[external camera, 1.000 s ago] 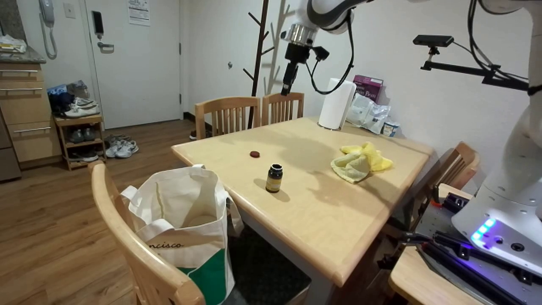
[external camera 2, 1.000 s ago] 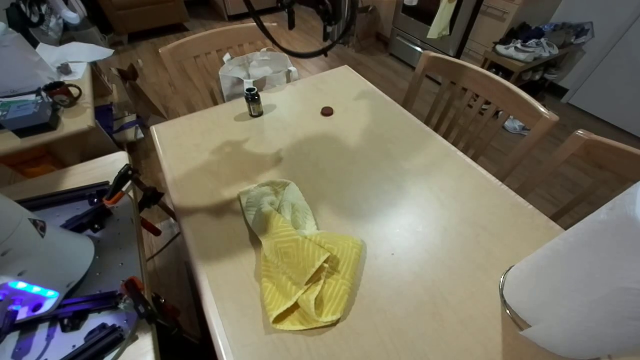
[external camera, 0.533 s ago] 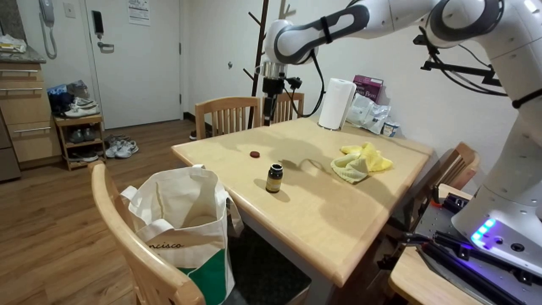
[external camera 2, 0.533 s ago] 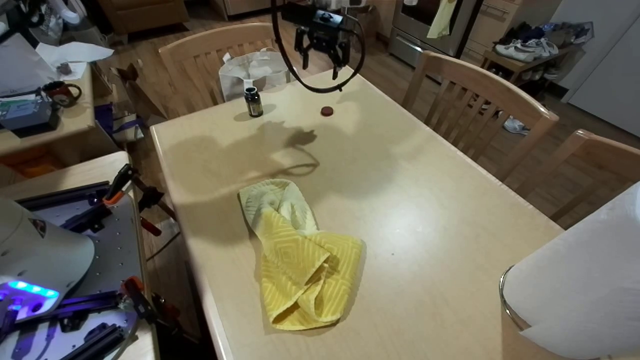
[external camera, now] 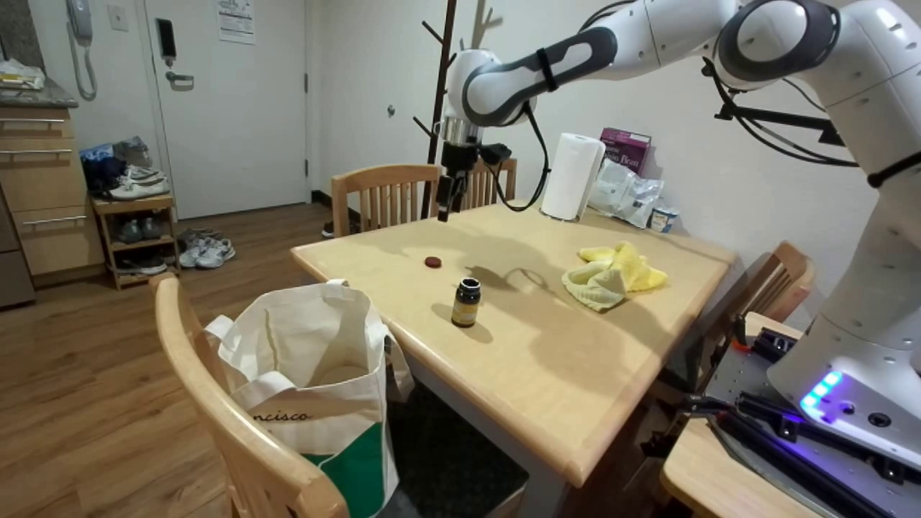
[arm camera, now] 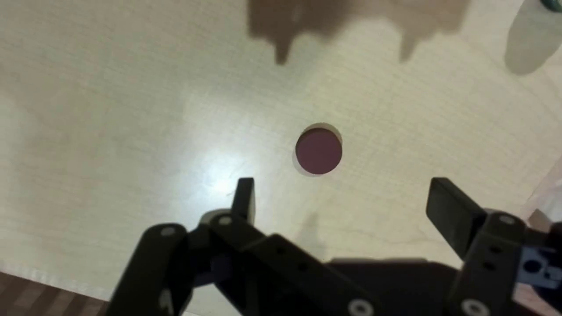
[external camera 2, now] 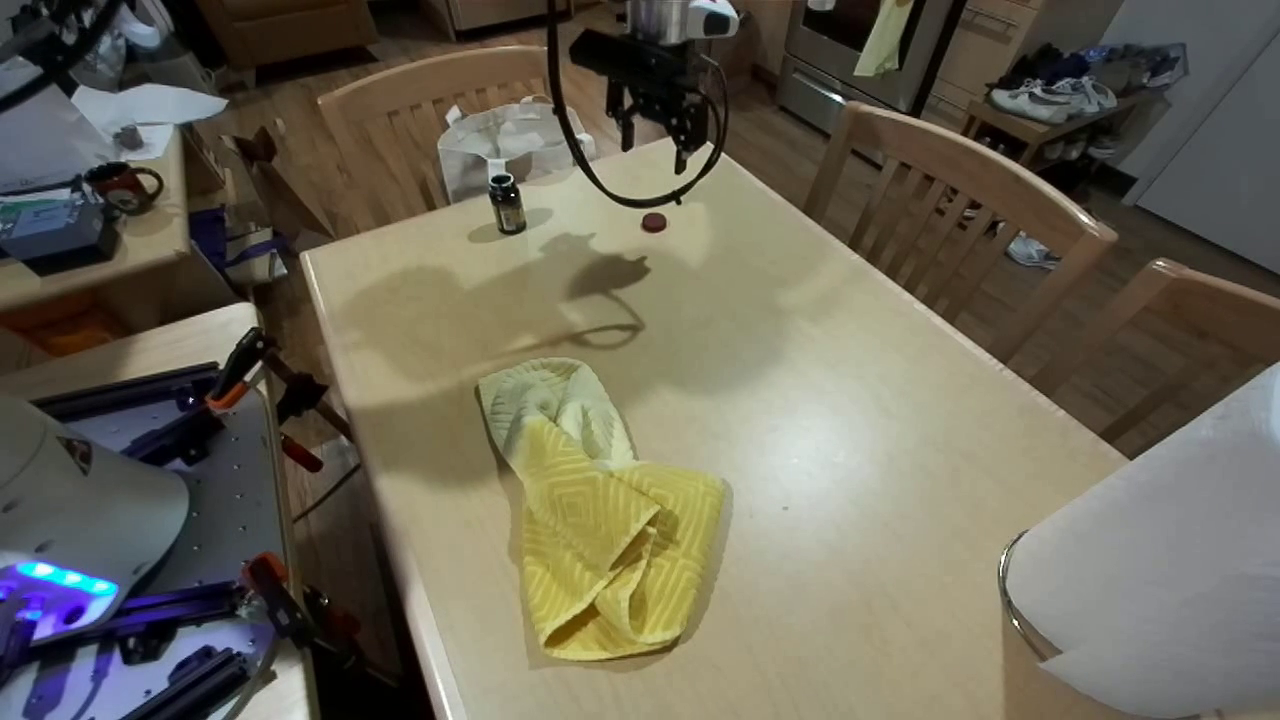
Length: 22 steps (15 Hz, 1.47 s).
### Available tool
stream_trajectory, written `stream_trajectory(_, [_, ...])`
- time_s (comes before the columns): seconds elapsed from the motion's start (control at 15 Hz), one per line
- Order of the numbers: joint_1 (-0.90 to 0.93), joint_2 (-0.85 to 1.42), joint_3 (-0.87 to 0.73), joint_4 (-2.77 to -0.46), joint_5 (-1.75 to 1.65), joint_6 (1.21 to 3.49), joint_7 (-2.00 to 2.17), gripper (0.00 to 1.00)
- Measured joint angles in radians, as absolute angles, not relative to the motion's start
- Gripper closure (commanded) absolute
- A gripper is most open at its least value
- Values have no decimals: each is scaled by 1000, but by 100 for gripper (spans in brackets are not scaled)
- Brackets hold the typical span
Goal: Put the lid on the brown bottle
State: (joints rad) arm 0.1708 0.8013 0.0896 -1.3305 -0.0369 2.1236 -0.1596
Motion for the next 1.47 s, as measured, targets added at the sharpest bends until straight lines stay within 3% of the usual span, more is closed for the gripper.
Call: stream_trajectory(1.47, [306,1050,8,-1194,-234,2231,-29,0])
